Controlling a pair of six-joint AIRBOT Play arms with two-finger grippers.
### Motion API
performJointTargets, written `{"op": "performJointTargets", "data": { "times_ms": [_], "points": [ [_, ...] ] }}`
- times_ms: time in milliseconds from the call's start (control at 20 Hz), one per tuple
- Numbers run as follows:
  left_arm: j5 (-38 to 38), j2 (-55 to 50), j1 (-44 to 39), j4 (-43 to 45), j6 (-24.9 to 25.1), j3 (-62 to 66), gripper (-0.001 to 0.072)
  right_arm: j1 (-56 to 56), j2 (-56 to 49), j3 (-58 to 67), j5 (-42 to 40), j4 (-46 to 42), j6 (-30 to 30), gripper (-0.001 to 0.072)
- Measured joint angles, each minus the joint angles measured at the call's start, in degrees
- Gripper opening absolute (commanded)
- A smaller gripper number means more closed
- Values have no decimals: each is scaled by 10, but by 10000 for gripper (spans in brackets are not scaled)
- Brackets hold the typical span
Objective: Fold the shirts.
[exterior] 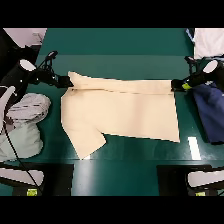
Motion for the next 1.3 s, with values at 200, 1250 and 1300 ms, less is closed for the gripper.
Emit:
{"op": "performJointTargets", "data": {
  "times_ms": [200, 1250, 1300],
  "points": [
    [-68, 7, 16, 22, -36, 3, 531, -6, 2, 17, 65, 1, 3, 272],
    [-124, 350, 109, -8, -87, -507, 530, -155, 286, -213, 121, 80, -25, 530],
    [-117, 351, 109, -21, -87, -516, 529, -155, 287, -214, 121, 80, -26, 530]
  ]
}}
